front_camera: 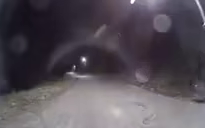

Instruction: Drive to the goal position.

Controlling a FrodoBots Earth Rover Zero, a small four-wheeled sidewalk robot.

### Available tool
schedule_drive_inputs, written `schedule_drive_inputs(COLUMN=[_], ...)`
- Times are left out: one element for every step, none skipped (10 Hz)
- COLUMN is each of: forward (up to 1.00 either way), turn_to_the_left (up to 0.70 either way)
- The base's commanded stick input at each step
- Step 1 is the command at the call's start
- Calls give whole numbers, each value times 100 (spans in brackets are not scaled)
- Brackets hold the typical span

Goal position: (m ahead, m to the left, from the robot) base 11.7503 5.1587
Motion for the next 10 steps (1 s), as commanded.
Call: schedule_drive_inputs(forward=[70,70,70,70,70,70,70,70,70,70], turn_to_the_left=[0,0,0,0,0,0,0,0,0,1])
